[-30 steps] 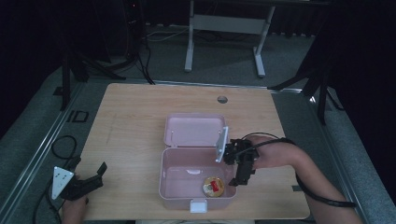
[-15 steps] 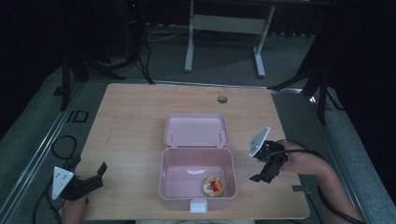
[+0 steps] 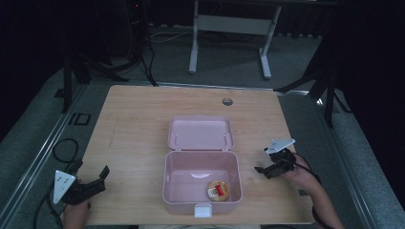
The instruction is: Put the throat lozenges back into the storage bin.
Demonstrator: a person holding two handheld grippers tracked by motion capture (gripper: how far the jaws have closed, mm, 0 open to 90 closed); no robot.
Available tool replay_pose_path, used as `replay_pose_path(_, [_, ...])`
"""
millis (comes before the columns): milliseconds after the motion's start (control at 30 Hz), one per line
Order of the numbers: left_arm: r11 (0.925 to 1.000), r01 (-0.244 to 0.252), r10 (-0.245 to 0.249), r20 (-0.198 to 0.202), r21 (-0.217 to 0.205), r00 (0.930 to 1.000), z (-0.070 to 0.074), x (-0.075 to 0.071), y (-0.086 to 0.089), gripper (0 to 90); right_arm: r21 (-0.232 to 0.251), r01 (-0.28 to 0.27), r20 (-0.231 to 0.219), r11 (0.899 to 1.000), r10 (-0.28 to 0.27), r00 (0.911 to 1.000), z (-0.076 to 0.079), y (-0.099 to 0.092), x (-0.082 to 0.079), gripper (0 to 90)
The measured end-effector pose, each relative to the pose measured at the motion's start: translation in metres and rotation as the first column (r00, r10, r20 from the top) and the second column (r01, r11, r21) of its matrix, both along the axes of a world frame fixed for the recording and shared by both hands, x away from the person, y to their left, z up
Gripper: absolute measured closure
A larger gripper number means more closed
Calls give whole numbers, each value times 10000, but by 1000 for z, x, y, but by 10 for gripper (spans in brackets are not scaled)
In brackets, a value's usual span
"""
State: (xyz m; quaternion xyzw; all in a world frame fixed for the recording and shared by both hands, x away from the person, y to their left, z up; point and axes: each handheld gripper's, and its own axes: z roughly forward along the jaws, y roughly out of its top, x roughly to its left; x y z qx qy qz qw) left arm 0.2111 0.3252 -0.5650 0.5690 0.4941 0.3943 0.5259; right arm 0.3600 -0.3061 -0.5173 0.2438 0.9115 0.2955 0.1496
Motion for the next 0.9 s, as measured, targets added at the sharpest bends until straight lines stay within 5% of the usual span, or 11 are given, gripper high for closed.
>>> replay_pose_path(100, [10000,4,-4,5,-33,10000,0,0,0,3,391,629,431,9973,-646,9970,-7,-4,2,122])
replay_pose_path(200, [10000,3,-3,-2,-17,10000,0,0,0,3,1072,1531,1019,9824,-1641,9812,-18,-10,4,122])
replay_pose_path(233, [10000,2,-2,-1,-18,10000,0,0,0,3,1297,2016,1298,9708,-2182,9672,-23,-13,5,119])
replay_pose_path(333, [10000,0,0,8,-55,10000,0,0,0,3,1477,2467,1358,9578,-2667,9542,-27,-16,5,119])
replay_pose_path(367, [10000,-9,9,7,-54,10000,0,0,0,3,1402,2968,1558,9446,-3170,9355,-31,-19,6,119])
replay_pose_path(433, [10000,-16,16,12,-51,10000,0,0,0,3,1375,3159,1639,9388,-3361,9275,-33,-20,6,117])
replay_pose_path(567, [10000,-36,36,0,-50,10000,0,0,0,3,1947,4246,2074,8842,-4602,8633,-33,-31,5,116])
replay_pose_path(733, [10000,-34,34,4,-45,10000,0,0,0,3,2833,5701,2208,7712,-6309,7437,-31,-53,2,116])
replay_pose_path(767, [10000,-34,34,4,-42,10000,0,0,0,3,2833,5701,2208,7712,-6309,7437,-31,-53,2,116])
replay_pose_path(800, [10000,-37,37,1,-43,10000,0,0,0,3,2796,6018,2429,7481,-6615,7095,-33,-56,1,117])
replay_pose_path(900, [10000,-24,24,-18,-17,10000,0,0,0,3,2797,6159,2403,7365,-6748,6978,-35,-58,1,116])
